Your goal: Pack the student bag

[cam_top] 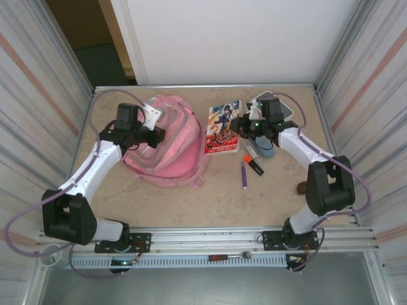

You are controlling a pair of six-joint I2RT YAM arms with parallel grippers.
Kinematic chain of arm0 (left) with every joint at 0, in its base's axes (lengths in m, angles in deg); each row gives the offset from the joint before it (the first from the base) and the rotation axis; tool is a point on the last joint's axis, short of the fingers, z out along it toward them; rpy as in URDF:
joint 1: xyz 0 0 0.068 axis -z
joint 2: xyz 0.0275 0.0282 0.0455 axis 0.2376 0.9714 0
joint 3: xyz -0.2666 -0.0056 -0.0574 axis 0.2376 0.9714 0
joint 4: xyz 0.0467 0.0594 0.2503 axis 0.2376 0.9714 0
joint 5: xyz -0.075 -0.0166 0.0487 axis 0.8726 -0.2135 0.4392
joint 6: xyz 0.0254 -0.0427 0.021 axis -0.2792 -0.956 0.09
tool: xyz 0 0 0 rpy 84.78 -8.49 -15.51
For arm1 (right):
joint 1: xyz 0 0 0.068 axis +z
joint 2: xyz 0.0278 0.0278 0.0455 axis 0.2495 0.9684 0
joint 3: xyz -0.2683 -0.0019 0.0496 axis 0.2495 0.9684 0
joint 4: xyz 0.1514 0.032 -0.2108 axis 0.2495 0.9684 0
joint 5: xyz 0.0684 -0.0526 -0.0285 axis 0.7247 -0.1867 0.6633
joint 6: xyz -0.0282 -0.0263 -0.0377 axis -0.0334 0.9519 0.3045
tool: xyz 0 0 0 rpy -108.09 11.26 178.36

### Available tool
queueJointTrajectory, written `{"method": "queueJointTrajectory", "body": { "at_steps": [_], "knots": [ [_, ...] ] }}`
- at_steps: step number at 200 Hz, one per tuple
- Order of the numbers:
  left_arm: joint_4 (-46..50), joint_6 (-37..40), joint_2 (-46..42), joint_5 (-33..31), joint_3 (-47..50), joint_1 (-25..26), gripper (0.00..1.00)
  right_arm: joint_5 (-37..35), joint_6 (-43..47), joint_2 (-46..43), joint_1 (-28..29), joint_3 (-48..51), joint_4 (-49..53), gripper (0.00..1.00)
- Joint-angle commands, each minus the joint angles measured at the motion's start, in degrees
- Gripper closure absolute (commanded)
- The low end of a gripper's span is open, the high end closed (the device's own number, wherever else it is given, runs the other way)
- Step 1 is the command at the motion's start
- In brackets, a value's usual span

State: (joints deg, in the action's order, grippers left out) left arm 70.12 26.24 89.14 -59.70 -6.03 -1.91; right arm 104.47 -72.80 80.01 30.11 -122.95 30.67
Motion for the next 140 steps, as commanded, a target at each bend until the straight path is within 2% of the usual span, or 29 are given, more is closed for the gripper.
{"method": "queueJointTrajectory", "body": {
  "at_steps": [1,19,58,140],
  "knots": [
    [-11.01,-8.24,-4.15,14.35,-1.51,-3.57,1.00,-3.88,-3.97,-4.69,3.22,1.92,-7.32,0.97],
    [-12.02,-11.12,-3.79,17.32,-3.07,-5.38,1.00,-6.44,-8.62,-4.85,6.55,5.04,-13.54,0.97],
    [-10.87,-11.59,-1.91,17.36,-4.94,-5.61,1.00,-8.73,-15.32,-1.65,12.98,6.63,-24.27,0.98],
    [-11.93,-12.60,-0.74,18.12,-4.71,-6.03,1.00,-22.14,-26.03,6.67,24.07,7.19,-40.08,0.98]
  ]
}}
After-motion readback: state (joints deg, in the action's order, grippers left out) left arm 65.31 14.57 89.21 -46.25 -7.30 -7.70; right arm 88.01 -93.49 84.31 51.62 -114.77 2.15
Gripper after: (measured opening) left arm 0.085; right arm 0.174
